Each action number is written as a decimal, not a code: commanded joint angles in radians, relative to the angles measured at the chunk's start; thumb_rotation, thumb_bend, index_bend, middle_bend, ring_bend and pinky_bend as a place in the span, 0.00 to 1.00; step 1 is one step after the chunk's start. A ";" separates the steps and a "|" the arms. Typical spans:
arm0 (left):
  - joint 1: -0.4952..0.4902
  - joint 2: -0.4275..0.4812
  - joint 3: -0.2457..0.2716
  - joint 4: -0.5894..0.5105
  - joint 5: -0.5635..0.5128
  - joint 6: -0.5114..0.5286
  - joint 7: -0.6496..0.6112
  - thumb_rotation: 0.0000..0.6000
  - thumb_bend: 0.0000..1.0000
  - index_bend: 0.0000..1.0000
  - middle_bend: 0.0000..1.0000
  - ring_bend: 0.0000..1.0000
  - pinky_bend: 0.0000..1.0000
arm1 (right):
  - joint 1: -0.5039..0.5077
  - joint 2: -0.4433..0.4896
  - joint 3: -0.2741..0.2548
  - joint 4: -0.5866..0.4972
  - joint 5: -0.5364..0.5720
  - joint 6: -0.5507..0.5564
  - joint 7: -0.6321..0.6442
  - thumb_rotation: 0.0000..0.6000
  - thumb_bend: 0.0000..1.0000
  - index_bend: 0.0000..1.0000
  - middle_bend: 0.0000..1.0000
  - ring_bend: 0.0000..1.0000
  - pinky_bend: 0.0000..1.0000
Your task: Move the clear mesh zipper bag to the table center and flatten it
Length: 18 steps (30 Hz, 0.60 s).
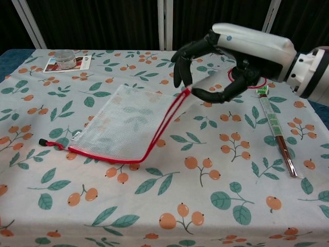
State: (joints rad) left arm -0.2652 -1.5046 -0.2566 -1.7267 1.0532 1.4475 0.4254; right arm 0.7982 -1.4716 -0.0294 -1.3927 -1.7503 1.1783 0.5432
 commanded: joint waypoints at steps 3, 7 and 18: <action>0.011 0.010 0.011 0.018 0.024 0.013 -0.031 1.00 0.06 0.12 0.29 0.22 0.28 | -0.029 0.061 -0.059 0.003 0.049 -0.135 -0.201 1.00 0.26 0.32 0.15 0.00 0.00; 0.020 0.024 0.019 0.033 0.047 0.016 -0.067 1.00 0.05 0.12 0.29 0.21 0.24 | -0.016 0.146 -0.075 -0.091 0.133 -0.270 -0.260 1.00 0.01 0.00 0.01 0.00 0.00; 0.073 0.114 0.048 0.070 0.129 -0.010 -0.307 1.00 0.02 0.15 0.23 0.19 0.23 | -0.119 0.310 -0.046 -0.175 0.261 -0.198 -0.156 1.00 0.01 0.00 0.01 0.00 0.00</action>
State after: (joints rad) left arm -0.2083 -1.4173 -0.2224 -1.6777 1.1464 1.4322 0.1353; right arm 0.7487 -1.1817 -0.0996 -1.5682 -1.5129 0.8562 0.3610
